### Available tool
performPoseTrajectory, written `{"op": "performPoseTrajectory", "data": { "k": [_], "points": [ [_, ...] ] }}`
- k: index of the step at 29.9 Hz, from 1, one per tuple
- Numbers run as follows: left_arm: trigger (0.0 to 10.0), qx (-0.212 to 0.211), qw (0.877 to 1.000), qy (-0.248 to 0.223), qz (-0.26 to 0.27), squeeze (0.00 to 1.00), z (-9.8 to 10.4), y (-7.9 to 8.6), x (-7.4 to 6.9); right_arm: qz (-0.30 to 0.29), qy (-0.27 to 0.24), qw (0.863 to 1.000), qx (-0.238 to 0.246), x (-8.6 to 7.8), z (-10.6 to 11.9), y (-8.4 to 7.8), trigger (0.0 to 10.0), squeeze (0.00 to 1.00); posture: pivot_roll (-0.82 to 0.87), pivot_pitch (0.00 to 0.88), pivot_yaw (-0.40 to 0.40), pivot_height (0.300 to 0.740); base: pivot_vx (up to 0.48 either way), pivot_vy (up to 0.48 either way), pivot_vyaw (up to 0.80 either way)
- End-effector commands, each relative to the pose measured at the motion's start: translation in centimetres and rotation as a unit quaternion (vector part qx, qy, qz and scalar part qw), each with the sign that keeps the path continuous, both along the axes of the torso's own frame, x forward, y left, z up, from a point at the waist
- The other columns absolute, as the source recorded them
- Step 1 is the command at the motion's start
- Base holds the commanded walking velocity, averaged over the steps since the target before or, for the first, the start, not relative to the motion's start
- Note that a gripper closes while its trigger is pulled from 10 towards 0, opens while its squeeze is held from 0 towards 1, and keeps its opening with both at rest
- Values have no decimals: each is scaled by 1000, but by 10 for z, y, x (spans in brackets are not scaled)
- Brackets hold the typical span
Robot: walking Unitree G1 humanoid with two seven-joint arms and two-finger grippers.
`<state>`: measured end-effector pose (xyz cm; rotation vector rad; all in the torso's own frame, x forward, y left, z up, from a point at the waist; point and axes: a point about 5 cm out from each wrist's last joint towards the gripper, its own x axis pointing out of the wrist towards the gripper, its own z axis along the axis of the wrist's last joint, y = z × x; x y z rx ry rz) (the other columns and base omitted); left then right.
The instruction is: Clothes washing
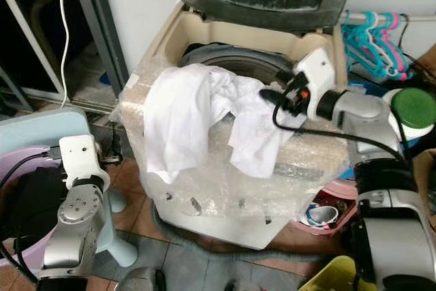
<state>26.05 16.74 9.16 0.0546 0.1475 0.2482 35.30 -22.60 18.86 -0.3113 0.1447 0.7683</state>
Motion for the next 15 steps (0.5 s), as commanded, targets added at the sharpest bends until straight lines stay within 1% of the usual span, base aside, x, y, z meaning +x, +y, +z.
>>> {"op": "performPoseTrajectory", "data": {
  "k": [1,2,5,6,7,8,9,12,15],
  "points": [
    [10000,0,1000,-1,-2,0,1,-2,0,14,0,1000,-1,-1,3,3,10000,1000,16,0,-37,740,0,0,0],
    [10000,0,1000,0,-2,0,1,-2,0,23,8,1000,-7,-4,0,3,10000,1000,16,0,-36,740,0,0,0],
    [10000,0,1000,0,-3,0,1,-2,0,12,10,998,-58,-4,-9,2,10000,1000,15,0,-36,740,0,0,0],
    [10000,1,1000,0,-3,0,1,-2,0,4,10,994,-106,-4,-16,0,6275,937,14,0,-36,740,0,0,0],
    [10000,0,1000,0,-4,0,1,-2,0,1,9,992,-128,-4,-20,-1,3333,882,14,0,-36,740,0,0,0],
    [10000,0,1000,0,-4,0,1,-2,0,0,8,990,-139,-4,-22,-1,3333,882,14,0,-36,740,0,0,0],
    [10000,0,1000,1,-4,0,0,-2,0,11,13,990,-139,-5,-25,2,0,0,14,0,-36,740,0,0,0],
    [10000,0,1000,1,-4,0,0,-3,0,14,18,991,-130,-6,-29,8,0,0,18,0,-38,740,0,0,0],
    [10000,0,1000,1,-3,0,0,-3,-1,5,18,991,-136,-5,-32,7,0,0,19,0,-39,740,0,0,0]
  ]
}}
